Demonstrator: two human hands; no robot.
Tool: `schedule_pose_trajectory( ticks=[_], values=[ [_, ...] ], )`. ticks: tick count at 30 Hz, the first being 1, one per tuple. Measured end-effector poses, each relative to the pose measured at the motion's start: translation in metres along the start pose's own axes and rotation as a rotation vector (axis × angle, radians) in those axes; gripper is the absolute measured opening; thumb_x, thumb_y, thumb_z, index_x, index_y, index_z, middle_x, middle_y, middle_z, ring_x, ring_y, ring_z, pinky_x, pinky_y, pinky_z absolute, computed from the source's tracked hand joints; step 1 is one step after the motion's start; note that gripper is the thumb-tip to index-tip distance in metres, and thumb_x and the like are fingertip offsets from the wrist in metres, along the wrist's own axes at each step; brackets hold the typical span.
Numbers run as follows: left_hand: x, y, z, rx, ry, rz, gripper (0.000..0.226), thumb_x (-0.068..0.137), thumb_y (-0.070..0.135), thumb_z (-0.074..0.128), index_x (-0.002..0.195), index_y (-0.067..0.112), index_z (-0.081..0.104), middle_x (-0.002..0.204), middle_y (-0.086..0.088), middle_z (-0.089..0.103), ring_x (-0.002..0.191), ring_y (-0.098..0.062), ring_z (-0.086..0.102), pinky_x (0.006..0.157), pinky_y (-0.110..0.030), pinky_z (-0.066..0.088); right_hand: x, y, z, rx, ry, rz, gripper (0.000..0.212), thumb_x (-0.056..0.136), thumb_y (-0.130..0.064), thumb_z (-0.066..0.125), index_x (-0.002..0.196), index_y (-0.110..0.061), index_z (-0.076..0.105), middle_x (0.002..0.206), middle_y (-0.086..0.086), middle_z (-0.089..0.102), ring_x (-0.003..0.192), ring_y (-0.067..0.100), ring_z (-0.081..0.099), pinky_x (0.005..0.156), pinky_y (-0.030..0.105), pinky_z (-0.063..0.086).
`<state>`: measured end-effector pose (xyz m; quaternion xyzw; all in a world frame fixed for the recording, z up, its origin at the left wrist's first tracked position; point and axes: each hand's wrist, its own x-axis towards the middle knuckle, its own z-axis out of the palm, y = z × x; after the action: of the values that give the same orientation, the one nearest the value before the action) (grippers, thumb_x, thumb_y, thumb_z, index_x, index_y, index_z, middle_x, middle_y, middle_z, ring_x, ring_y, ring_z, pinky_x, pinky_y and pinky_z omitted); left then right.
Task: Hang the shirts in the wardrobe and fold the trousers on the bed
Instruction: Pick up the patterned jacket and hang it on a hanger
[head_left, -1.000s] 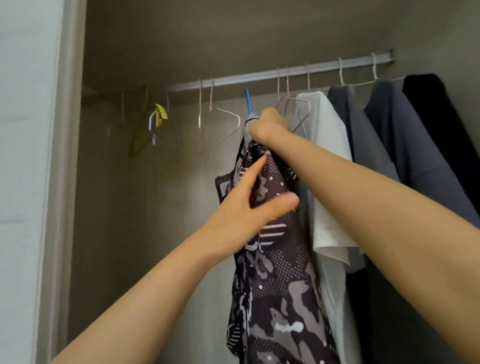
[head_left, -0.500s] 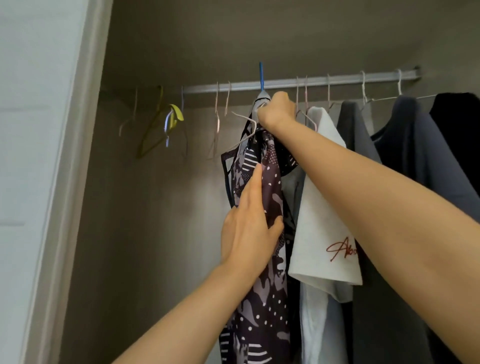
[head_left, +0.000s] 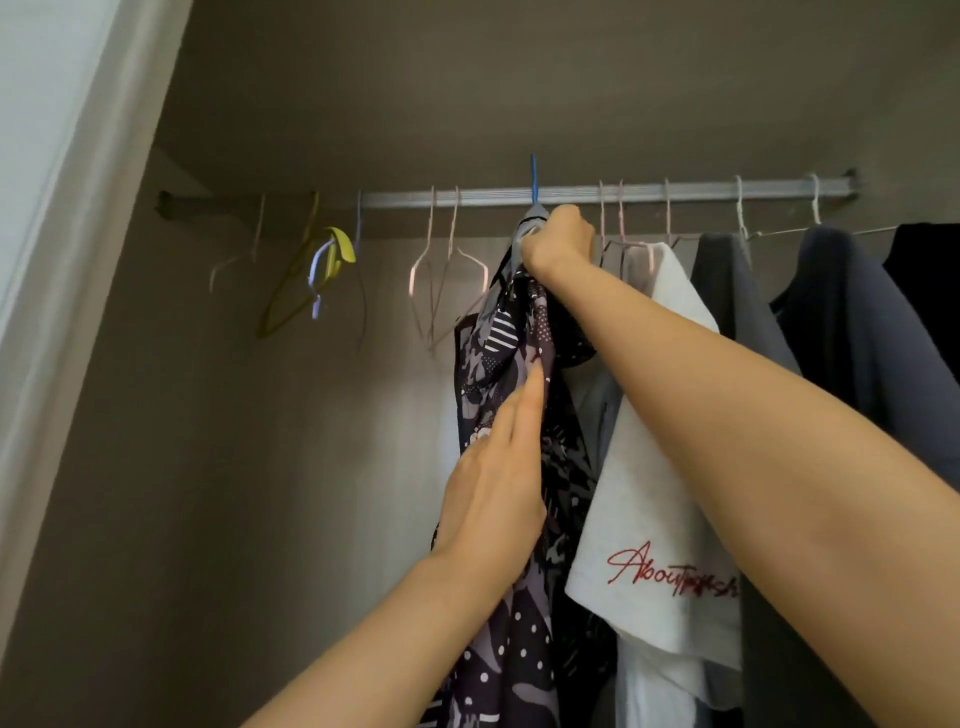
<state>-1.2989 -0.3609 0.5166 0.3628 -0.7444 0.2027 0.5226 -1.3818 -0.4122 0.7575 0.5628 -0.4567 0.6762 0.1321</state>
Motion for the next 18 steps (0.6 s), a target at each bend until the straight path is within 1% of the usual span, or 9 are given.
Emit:
schedule_pose_trajectory(
  ticks=[1, 4, 6, 10, 13, 14, 15, 16, 18],
  values=[
    [0.001, -0.001, 0.002, -0.006, 0.005, 0.0, 0.108, 0.085, -0.011, 0.045, 0.144, 0.042, -0.028, 0.161, 0.011, 0.017, 0.08, -0.016, 0.047, 0.069, -0.023, 0.035, 0.004, 0.001, 0.002, 0.001, 0.004, -0.002, 0.036, 0.095, -0.008, 0.048, 0.064, -0.019, 0.034, 0.092, 0.005, 0.053, 0.08, 0.021, 0.049, 0.067, 0.022, 0.035],
    [0.004, -0.002, 0.006, -0.01, 0.033, 0.001, 0.108, 0.084, -0.013, 0.046, 0.146, 0.041, -0.024, 0.161, 0.009, 0.02, 0.077, -0.011, 0.041, 0.068, -0.021, 0.033, 0.012, 0.002, 0.006, -0.002, 0.004, -0.012, 0.031, 0.095, -0.008, 0.048, 0.067, -0.016, 0.036, 0.081, 0.001, 0.047, 0.079, 0.021, 0.045, 0.068, 0.022, 0.036],
    [0.005, -0.003, 0.008, -0.009, 0.051, 0.004, 0.108, 0.083, -0.014, 0.047, 0.151, 0.039, -0.018, 0.161, 0.008, 0.021, 0.075, -0.009, 0.041, 0.066, -0.02, 0.032, 0.018, 0.001, 0.008, -0.021, -0.012, -0.027, 0.035, 0.094, -0.007, 0.049, 0.065, -0.016, 0.032, 0.073, 0.0, 0.042, 0.079, 0.022, 0.043, 0.068, 0.024, 0.036],
    [0.005, -0.01, 0.006, 0.009, 0.042, -0.003, 0.109, 0.082, -0.014, 0.049, 0.155, 0.038, -0.015, 0.157, 0.008, 0.024, 0.072, -0.011, 0.042, 0.063, -0.021, 0.035, 0.022, 0.001, 0.014, -0.079, -0.04, -0.048, 0.027, 0.095, -0.006, 0.049, 0.069, -0.009, 0.039, 0.094, 0.009, 0.048, 0.084, 0.023, 0.047, 0.071, 0.027, 0.04],
    [-0.002, -0.015, 0.003, 0.006, 0.016, -0.026, 0.104, 0.087, -0.009, 0.046, 0.153, 0.039, -0.019, 0.153, 0.011, 0.025, 0.066, -0.014, 0.05, 0.059, -0.031, 0.045, 0.018, -0.002, 0.018, -0.103, -0.033, -0.051, 0.018, 0.095, -0.007, 0.05, 0.078, -0.01, 0.048, 0.101, 0.012, 0.055, 0.083, 0.024, 0.048, 0.069, 0.027, 0.039],
    [-0.005, -0.016, 0.001, 0.002, 0.007, -0.034, 0.103, 0.088, -0.007, 0.045, 0.152, 0.04, -0.02, 0.152, 0.012, 0.025, 0.066, -0.015, 0.051, 0.059, -0.032, 0.047, 0.016, -0.005, 0.018, -0.102, -0.035, -0.063, 0.009, 0.095, -0.008, 0.051, 0.087, -0.011, 0.054, 0.106, 0.012, 0.059, 0.083, 0.024, 0.049, 0.07, 0.027, 0.039],
    [-0.009, -0.017, 0.0, 0.009, 0.001, -0.034, 0.102, 0.09, -0.005, 0.045, 0.152, 0.041, -0.021, 0.152, 0.013, 0.025, 0.065, -0.015, 0.051, 0.059, -0.032, 0.047, 0.015, -0.008, 0.018, -0.092, -0.046, -0.073, 0.01, 0.095, -0.009, 0.052, 0.101, -0.009, 0.059, 0.111, 0.013, 0.061, 0.085, 0.025, 0.052, 0.07, 0.027, 0.039],
    [-0.013, -0.018, -0.001, 0.016, -0.014, -0.036, 0.101, 0.09, -0.004, 0.045, 0.151, 0.041, -0.022, 0.152, 0.013, 0.025, 0.065, -0.014, 0.051, 0.06, -0.03, 0.047, 0.013, -0.012, 0.017, -0.101, -0.057, -0.069, 0.018, 0.095, -0.01, 0.053, 0.112, -0.007, 0.06, 0.116, 0.013, 0.062, 0.09, 0.027, 0.056, 0.071, 0.027, 0.04],
    [-0.018, -0.018, -0.004, 0.013, -0.036, -0.041, 0.101, 0.091, -0.002, 0.046, 0.15, 0.043, -0.022, 0.153, 0.012, 0.025, 0.067, -0.013, 0.053, 0.062, -0.031, 0.048, 0.011, -0.019, 0.013, -0.093, -0.081, -0.06, 0.025, 0.095, -0.012, 0.055, 0.119, -0.006, 0.058, 0.121, 0.014, 0.061, 0.102, 0.03, 0.06, 0.073, 0.028, 0.041]
  ],
)
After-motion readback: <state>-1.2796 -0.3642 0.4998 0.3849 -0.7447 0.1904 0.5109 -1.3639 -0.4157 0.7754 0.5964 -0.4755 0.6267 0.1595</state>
